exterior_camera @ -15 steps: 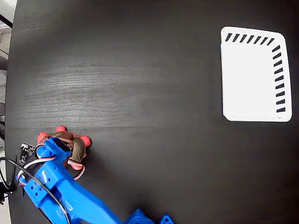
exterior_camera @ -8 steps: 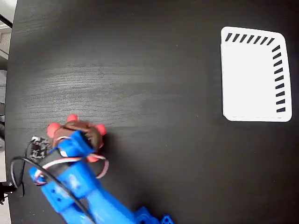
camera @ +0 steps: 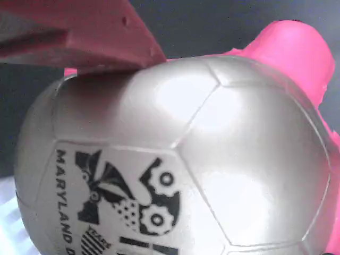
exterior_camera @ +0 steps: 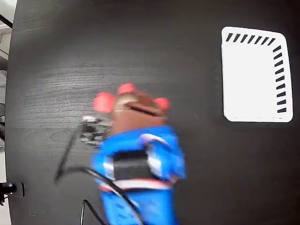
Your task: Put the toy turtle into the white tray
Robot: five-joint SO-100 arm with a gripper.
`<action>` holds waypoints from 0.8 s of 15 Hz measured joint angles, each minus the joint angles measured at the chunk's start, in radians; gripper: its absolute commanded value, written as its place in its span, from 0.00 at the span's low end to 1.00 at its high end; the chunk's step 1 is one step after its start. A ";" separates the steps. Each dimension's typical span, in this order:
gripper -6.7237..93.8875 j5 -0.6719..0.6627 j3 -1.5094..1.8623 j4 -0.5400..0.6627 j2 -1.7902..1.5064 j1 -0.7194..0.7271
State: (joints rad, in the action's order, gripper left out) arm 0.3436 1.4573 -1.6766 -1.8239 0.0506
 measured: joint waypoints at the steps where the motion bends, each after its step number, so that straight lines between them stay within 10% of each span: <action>1: 0.06 -0.038 -0.075 -0.026 0.029 -0.054; 12: 0.06 -0.207 -0.904 -0.055 0.687 -0.589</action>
State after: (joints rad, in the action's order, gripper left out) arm 0.1365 0.5538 -1.7319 -1.1367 -0.5384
